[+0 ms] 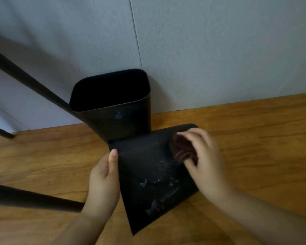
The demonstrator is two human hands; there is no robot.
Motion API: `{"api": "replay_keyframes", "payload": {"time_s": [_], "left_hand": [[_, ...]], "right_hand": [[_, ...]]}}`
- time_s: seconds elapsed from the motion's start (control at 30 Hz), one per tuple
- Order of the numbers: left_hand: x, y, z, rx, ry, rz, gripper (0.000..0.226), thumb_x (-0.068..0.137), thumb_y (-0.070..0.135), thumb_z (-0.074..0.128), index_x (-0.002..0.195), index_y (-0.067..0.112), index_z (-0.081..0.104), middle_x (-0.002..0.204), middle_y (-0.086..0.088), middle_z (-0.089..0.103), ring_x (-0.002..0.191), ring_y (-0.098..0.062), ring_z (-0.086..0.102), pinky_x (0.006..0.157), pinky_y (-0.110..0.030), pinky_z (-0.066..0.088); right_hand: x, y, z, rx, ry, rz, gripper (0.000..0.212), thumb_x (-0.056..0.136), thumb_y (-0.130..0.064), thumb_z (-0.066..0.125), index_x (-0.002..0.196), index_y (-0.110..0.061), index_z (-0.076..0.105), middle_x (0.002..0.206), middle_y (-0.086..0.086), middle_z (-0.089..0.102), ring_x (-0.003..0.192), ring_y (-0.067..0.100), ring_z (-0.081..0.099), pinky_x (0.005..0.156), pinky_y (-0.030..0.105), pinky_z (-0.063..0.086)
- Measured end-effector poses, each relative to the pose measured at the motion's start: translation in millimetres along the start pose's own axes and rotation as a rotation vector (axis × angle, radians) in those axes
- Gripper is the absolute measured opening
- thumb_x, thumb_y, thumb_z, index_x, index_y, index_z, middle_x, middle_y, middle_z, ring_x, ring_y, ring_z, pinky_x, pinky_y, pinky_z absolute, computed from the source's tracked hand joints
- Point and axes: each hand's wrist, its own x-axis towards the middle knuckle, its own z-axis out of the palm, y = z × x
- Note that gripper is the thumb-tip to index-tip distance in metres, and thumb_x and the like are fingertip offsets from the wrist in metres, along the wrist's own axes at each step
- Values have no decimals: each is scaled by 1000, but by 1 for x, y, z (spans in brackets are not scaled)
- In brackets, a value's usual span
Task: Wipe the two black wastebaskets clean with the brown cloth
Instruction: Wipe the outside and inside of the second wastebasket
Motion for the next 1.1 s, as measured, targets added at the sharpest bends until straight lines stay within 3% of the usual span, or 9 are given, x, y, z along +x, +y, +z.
{"api": "replay_keyframes", "payload": {"time_s": [0.13, 0.33, 0.4, 0.57, 0.63, 0.8, 0.87, 1.0, 1.1], "left_hand": [[-1, 0, -2, 16, 9, 21, 42, 97, 42, 35, 82, 16, 65, 77, -6, 68, 78, -19, 64, 65, -28, 45], [3, -4, -5, 24, 18, 19, 45, 96, 46, 34, 85, 17, 67, 80, -3, 70, 77, -13, 66, 68, -27, 47], [4, -2, -3, 15, 19, 11, 44, 96, 47, 33, 87, 19, 67, 81, -1, 71, 77, -9, 66, 67, -25, 45], [3, -2, -6, 5, 19, -5, 42, 97, 45, 34, 88, 19, 66, 82, -2, 69, 78, -10, 65, 67, -26, 44], [3, -1, -8, -11, 14, -32, 40, 97, 44, 34, 89, 19, 65, 85, -4, 69, 81, -14, 64, 66, -27, 43], [6, 0, -8, -16, 34, -48, 40, 98, 45, 33, 88, 21, 64, 89, -4, 68, 86, -17, 63, 67, -27, 43], [6, 2, -6, -29, 43, -58, 38, 98, 45, 34, 88, 24, 64, 88, 0, 69, 86, -14, 63, 67, -27, 43], [6, 0, -8, -18, 40, -57, 37, 97, 45, 33, 90, 25, 64, 90, 1, 68, 88, -13, 63, 68, -26, 43], [7, -1, -10, -3, 31, -48, 40, 98, 44, 33, 91, 20, 64, 90, -3, 68, 88, -16, 63, 68, -27, 43]], "right_hand": [[-16, -1, 2, -70, -149, -305, 60, 73, -12, 60, 130, -31, 55, 136, -11, 44, 127, 15, 43, 104, 33, 40], [11, 26, -8, -26, 82, 163, 62, 78, -12, 64, 135, -29, 47, 138, -10, 41, 129, 14, 41, 107, 41, 42], [10, 15, -3, -36, 69, 115, 61, 77, -13, 65, 133, -30, 49, 137, -11, 41, 128, 14, 41, 107, 39, 41], [-21, -1, 6, -91, -209, -315, 64, 70, -10, 64, 128, -35, 51, 135, -12, 44, 125, 17, 44, 100, 37, 45], [-20, 14, 2, -79, -154, -260, 64, 70, -8, 67, 126, -34, 53, 134, -11, 45, 124, 17, 45, 101, 39, 46], [6, 29, -5, -45, 56, 119, 62, 77, -7, 69, 132, -29, 51, 137, -8, 42, 128, 16, 41, 105, 43, 44], [3, 15, 0, -53, 37, 79, 63, 76, -8, 70, 132, -31, 51, 137, -9, 41, 128, 15, 39, 106, 38, 42], [-17, 7, 7, -99, -161, -271, 64, 71, -6, 72, 128, -31, 54, 134, -10, 44, 123, 14, 43, 101, 25, 39], [-10, 27, -1, -63, -82, -142, 64, 74, -6, 69, 131, -31, 51, 136, -10, 44, 127, 14, 42, 106, 31, 38]]}}
